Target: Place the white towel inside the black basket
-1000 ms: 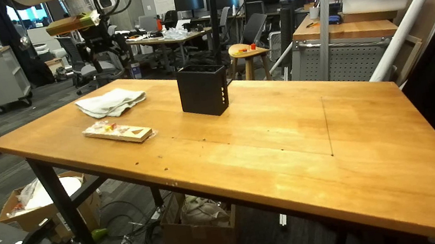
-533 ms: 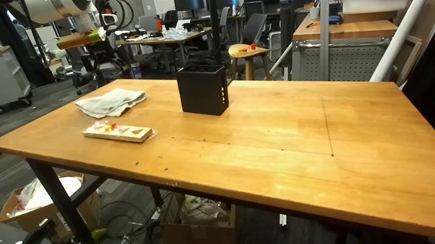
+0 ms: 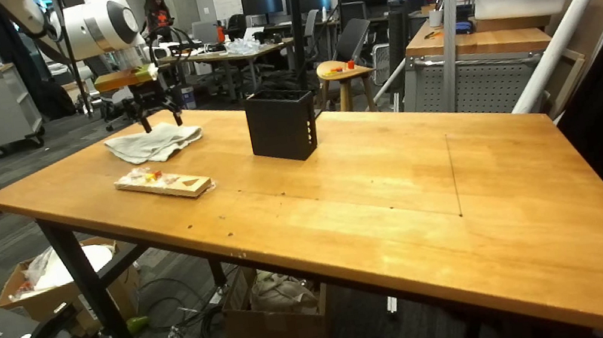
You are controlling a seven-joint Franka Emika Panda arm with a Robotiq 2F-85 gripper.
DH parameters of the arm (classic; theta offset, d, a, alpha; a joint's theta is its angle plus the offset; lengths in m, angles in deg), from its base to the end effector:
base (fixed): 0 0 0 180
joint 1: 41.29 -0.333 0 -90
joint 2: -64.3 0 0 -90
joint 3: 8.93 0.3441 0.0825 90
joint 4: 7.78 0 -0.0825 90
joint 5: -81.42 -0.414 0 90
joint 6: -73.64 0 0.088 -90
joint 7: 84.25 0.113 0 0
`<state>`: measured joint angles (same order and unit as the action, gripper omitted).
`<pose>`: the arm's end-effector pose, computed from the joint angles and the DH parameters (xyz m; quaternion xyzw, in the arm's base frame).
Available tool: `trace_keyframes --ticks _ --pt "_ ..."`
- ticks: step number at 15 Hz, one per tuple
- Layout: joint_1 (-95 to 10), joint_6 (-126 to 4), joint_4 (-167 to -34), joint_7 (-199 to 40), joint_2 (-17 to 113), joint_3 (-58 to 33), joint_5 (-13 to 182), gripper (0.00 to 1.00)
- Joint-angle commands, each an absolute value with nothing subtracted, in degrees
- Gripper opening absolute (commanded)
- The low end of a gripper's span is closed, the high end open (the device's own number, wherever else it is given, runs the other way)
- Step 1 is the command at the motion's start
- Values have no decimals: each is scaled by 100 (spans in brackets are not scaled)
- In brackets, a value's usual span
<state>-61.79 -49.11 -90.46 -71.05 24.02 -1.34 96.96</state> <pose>0.6906 0.3325 0.2767 0.9799 0.1861 0.0273 0.0659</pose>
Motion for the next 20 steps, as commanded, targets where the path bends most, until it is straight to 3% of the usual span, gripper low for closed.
trace_keyframes --ticks 1,6,8,17,20 --pt "-6346 -4521 -8176 -7319 1762 -230 9592 100" --pt "-6300 -4441 -7616 -7473 1140 -237 9450 100" --pt "-6270 -4384 -7458 -7516 1005 -253 9388 74" --pt "-6379 -3639 -7129 -7499 1191 -359 9467 5" --pt "-6299 -3441 -7103 -7504 1327 -268 9579 1"
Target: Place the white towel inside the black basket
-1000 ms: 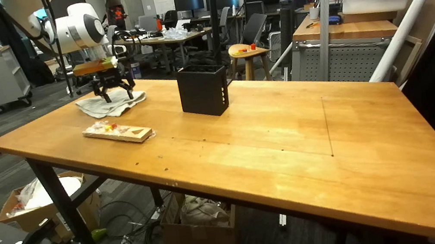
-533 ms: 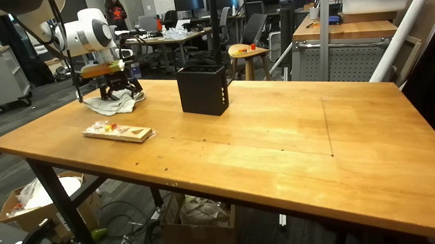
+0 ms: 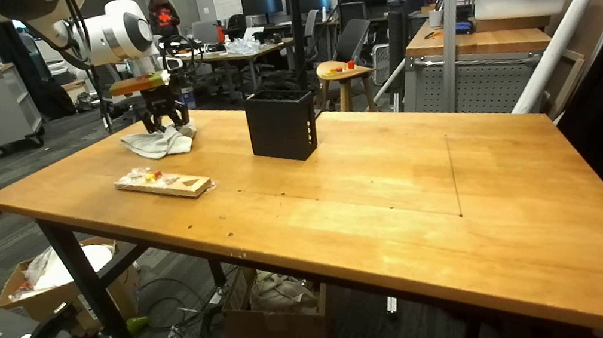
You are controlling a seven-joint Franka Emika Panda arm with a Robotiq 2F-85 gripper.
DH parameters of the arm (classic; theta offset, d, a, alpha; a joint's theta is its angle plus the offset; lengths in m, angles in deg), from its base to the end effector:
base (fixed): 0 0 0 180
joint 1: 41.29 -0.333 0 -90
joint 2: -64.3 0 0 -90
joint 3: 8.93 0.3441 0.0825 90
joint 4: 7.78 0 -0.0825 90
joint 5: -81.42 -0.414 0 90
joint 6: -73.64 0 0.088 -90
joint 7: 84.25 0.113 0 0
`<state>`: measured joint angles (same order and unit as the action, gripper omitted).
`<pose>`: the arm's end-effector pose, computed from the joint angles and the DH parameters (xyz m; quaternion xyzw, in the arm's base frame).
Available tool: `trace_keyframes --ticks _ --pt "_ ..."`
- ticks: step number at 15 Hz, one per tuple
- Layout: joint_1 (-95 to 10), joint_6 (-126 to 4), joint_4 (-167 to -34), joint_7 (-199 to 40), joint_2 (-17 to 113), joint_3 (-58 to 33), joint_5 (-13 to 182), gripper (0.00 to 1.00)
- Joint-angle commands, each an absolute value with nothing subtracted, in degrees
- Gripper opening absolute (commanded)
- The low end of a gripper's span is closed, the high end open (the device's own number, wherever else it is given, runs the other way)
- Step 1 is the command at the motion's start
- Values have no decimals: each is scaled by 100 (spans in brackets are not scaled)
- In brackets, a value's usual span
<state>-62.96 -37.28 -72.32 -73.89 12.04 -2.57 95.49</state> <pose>0.7321 0.3387 0.2471 0.9796 0.1828 -0.0238 0.0797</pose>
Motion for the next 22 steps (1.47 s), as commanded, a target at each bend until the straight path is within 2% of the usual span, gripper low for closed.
trace_keyframes --ticks 1,3,10,22 --pt "-6292 -3389 -7132 -7497 1400 -276 9596 3" --pt "-6247 -3344 -7244 -7489 1585 -280 9608 0" --pt "-5861 -3309 -7799 -7590 2471 -394 9618 1" --pt "-4449 -3303 -9198 -9330 4371 -830 9627 1"
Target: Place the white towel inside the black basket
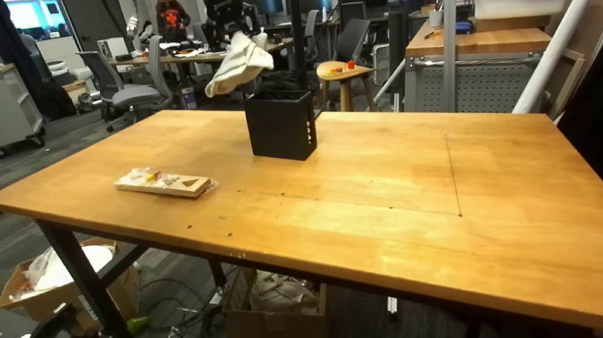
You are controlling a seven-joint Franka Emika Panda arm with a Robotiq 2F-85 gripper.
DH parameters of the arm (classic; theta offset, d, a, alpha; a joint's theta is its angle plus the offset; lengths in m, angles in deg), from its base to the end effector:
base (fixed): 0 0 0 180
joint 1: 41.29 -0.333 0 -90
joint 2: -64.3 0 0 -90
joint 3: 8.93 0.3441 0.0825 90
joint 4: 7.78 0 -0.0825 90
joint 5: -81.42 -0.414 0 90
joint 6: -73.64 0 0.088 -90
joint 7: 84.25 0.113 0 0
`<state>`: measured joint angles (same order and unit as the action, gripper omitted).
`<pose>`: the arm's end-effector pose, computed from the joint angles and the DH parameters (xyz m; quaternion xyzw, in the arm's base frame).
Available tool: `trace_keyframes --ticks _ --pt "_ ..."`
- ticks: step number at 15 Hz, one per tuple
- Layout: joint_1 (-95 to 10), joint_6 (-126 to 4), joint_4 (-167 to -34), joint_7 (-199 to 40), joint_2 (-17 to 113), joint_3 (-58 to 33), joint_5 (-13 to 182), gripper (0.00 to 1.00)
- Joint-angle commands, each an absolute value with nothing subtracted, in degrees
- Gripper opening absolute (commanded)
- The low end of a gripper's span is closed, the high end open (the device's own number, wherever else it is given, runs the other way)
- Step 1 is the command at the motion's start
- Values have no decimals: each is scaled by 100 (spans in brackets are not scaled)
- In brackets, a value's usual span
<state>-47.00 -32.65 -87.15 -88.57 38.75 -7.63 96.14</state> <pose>0.7329 0.0657 0.4726 0.9842 0.1311 0.0147 0.1182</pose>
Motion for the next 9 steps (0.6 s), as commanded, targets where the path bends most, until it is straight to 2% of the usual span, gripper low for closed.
trace_keyframes --ticks 1,9 --pt "-4339 -3306 -9242 -9504 4444 -843 9601 1" --pt "-3714 -3399 -9261 -10487 4310 -872 9356 0"
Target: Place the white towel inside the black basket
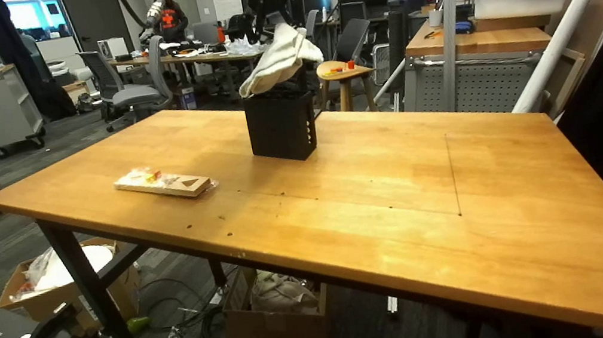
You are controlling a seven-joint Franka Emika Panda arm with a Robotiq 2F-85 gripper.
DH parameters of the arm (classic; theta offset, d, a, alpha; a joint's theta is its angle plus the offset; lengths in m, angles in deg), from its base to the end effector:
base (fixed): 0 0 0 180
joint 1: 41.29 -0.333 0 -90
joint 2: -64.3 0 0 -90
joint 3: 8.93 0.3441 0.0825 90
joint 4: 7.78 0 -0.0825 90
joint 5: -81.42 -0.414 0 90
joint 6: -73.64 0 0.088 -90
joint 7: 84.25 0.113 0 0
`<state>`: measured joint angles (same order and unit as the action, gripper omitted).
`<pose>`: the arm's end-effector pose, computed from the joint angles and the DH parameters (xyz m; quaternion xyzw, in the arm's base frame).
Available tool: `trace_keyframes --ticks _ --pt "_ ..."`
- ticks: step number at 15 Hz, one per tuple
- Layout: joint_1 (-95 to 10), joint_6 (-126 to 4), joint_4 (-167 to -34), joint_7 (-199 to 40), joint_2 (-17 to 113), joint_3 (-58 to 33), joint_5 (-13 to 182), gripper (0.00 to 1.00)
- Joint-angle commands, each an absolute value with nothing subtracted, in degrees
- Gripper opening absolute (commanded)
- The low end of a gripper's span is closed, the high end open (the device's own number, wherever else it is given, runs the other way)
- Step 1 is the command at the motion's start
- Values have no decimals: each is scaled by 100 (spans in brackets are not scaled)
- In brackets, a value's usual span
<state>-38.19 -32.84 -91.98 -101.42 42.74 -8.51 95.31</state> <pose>0.7123 -0.0541 0.4801 0.9807 0.1582 -0.0136 0.1142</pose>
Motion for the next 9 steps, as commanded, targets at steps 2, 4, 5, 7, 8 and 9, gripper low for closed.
trace_keyframes --ticks 2,4,5,7,8,9 --pt "-3638 -3409 -9265 -10626 4271 -869 9299 1" --pt "-3598 -3425 -9245 -10718 4227 -862 9238 1" --pt "-3602 -3434 -9241 -10745 4211 -857 9240 0" --pt "-3644 -3437 -9245 -10743 4189 -858 9298 1" --pt "-3669 -3427 -9247 -10706 4174 -866 9339 1" --pt "-3693 -3431 -9270 -10648 4176 -876 9367 1"
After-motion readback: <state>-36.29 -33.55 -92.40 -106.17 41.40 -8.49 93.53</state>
